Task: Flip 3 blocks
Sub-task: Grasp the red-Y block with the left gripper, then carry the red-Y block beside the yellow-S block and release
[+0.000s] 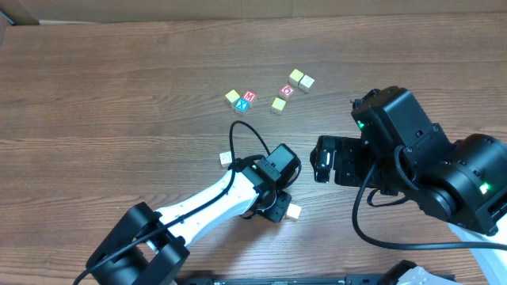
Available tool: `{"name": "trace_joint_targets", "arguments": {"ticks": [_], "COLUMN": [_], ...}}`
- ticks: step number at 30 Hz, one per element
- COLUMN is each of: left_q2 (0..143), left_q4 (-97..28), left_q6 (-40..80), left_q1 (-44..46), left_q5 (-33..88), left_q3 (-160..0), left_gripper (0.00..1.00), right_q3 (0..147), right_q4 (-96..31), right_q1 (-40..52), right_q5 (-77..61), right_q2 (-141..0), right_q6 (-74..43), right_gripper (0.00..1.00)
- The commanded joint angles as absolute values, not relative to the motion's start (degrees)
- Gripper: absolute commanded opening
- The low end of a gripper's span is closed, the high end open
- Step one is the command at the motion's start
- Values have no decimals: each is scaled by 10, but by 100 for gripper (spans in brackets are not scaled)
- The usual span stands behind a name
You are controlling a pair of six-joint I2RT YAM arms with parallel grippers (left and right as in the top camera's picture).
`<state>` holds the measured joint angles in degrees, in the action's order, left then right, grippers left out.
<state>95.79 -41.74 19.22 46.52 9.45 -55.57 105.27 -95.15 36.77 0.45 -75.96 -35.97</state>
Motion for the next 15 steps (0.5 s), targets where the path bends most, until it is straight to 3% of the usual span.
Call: {"name": "trace_joint_targets", "arguments": {"ticks": [1, 10, 15], "left_q2": [958, 958, 956], "left_q4": [-410, -401, -421], "left_q6": [184, 184, 184], "left_q1": [465, 465, 465], "left_q5": [106, 106, 105], "left_q3": [-542, -542, -554], "left_gripper": [31, 32, 41], "right_q3": [1062, 1062, 1062], "right_q4": [-948, -948, -948], "right_q1": [366, 366, 366], "right_q5": [13, 12, 11], "right_q2": [-755, -755, -755], "right_q6": [-355, -355, -356], "right_gripper": [100, 100, 100]}}
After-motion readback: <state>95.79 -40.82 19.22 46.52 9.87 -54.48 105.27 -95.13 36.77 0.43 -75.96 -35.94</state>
